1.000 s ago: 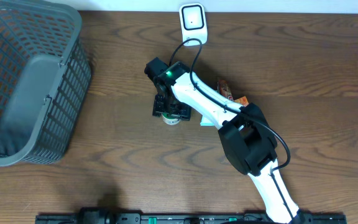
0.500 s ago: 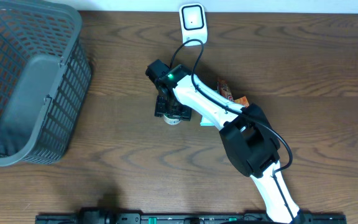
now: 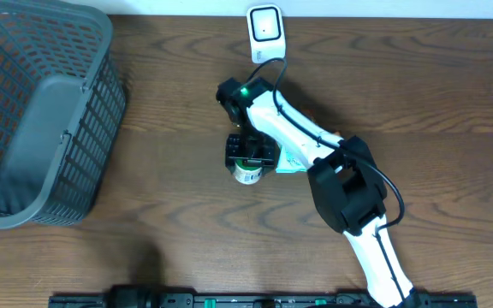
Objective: Scan the item barcode
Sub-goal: 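Lift the jar with the right gripper while the left arm rests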
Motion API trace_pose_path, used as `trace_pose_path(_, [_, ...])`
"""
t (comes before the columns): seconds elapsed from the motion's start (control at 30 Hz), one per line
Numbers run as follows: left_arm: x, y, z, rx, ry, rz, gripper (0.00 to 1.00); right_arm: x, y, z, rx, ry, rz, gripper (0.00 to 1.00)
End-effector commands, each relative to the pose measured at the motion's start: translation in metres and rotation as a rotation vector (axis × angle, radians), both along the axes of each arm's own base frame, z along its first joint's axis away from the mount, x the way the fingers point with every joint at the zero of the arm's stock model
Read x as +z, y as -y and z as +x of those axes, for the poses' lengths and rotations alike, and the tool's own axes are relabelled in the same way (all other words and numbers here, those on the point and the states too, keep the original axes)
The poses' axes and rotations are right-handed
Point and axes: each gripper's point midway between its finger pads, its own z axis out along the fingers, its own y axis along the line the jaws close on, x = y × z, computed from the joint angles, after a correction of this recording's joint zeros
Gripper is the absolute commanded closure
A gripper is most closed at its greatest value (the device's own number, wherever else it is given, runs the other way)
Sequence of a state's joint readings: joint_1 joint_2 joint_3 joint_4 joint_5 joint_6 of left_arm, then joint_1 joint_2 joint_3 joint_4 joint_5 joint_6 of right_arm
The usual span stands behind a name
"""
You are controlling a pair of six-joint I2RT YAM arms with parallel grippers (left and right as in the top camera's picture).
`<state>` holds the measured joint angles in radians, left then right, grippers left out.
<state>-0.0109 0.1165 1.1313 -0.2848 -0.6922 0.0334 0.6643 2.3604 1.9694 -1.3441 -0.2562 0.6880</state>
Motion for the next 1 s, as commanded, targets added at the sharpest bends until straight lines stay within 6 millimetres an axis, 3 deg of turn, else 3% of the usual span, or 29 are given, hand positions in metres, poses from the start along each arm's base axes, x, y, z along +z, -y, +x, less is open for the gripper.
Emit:
trace_pose_path(0.0, [-0.038, -0.006, 0.033, -0.034, -0.114, -0.137, 0.07, 0.03, -0.009, 0.005, 0.107, 0.017, 0.078, 0.39])
trace_pose_path(0.33, [-0.138, 0.008, 0.07, -0.222, -0.347, -0.41, 0.07, 0.058, -0.003, -0.002, 0.143, -0.007, 0.069, 0.42])
trace_pose_path(0.53, [-0.194, 0.03, 0.117, -0.316, -0.523, -0.421, 0.07, 0.061, -0.002, -0.003, 0.156, -0.011, 0.069, 0.42])
trace_pose_path(0.73, [-0.23, 0.044, 0.164, -0.374, -0.54, -0.411, 0.07, 0.063, 0.0, -0.006, 0.186, -0.02, 0.07, 0.42])
trace_pose_path(0.97, [-0.279, 0.046, 0.185, -0.355, -0.619, -0.42, 0.07, 0.073, 0.005, 0.006, 0.218, 0.048, 0.037, 0.43])
